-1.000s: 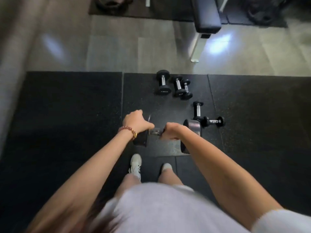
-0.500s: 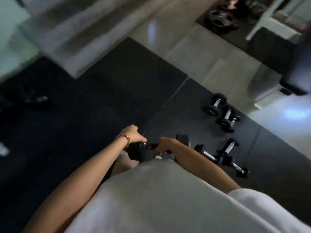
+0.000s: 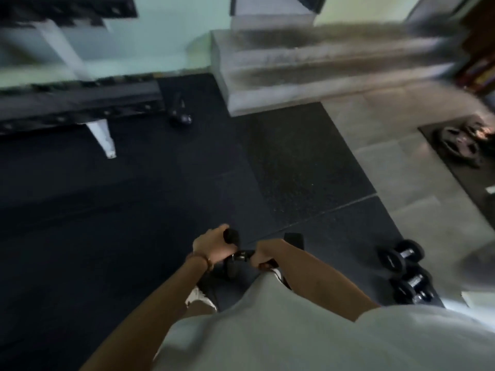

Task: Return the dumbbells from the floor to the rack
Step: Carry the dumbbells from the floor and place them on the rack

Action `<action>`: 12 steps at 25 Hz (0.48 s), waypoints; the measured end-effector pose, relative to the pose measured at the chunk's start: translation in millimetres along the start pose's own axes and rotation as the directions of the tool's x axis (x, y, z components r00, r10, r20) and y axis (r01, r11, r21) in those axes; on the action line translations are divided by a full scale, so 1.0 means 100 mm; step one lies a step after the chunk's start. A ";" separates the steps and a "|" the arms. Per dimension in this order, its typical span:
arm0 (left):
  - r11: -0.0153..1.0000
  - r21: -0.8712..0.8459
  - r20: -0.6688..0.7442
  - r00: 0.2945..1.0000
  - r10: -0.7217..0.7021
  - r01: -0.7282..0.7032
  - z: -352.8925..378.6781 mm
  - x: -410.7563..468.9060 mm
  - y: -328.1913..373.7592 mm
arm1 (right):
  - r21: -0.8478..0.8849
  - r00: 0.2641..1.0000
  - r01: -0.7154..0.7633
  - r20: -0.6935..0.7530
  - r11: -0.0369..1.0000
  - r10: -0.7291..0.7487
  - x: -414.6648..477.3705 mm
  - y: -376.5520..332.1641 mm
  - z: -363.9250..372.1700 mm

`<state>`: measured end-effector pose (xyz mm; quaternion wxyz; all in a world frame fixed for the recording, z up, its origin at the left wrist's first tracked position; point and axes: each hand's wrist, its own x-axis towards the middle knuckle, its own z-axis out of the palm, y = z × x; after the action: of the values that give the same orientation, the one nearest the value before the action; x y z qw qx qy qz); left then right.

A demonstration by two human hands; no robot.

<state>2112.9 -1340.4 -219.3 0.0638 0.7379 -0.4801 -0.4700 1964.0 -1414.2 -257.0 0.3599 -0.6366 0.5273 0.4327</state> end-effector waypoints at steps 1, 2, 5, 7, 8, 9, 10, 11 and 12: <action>0.997 0.077 -0.036 0.999 -0.004 0.007 -0.12 -0.06 -0.25 | -0.036 0.999 0.015 0.039 0.999 -0.013 -0.20 -0.31 -0.06; 0.975 0.222 -0.048 0.998 0.032 -0.021 -0.22 -0.11 -0.45 | -0.084 0.996 0.030 0.092 0.996 -0.022 -0.32 -0.62 -0.10; 0.788 0.601 0.027 0.989 0.146 -0.133 -0.47 -0.36 -0.83 | -0.246 0.982 0.124 0.166 0.961 -0.084 -0.08 -1.52 0.00; 0.721 0.686 -0.018 0.989 0.150 -0.097 -0.60 -0.49 -1.03 | -0.352 0.977 0.183 0.169 0.918 -0.131 0.64 -1.79 0.19; 0.717 0.696 -0.096 0.986 0.137 -0.032 -0.66 -0.55 -1.16 | -0.347 0.981 0.183 0.125 0.920 -0.148 0.82 -1.95 0.23; 0.731 0.681 -0.173 0.979 0.107 0.041 -0.72 -0.60 -1.30 | -0.370 0.982 0.189 0.081 0.909 -0.172 0.83 -2.13 0.22; 0.751 0.652 -0.239 0.968 0.071 0.106 -0.79 -0.67 -1.48 | -0.383 0.971 0.239 0.072 0.892 -0.229 0.71 -2.39 0.20; 0.765 0.625 -0.286 0.957 0.036 0.158 -0.85 -0.71 -1.63 | -0.381 0.965 0.260 0.122 0.887 -0.230 0.38 -2.66 0.16; 0.770 0.605 -0.323 0.946 0.008 0.200 -0.91 -0.73 -1.76 | -0.422 0.967 0.251 0.145 0.871 -0.209 0.07 -2.92 0.12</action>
<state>2288.9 -1223.3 -219.2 -0.1378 0.8039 -0.5547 -0.1642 2249.7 -1352.0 -267.8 0.2815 -0.7379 0.3197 0.5235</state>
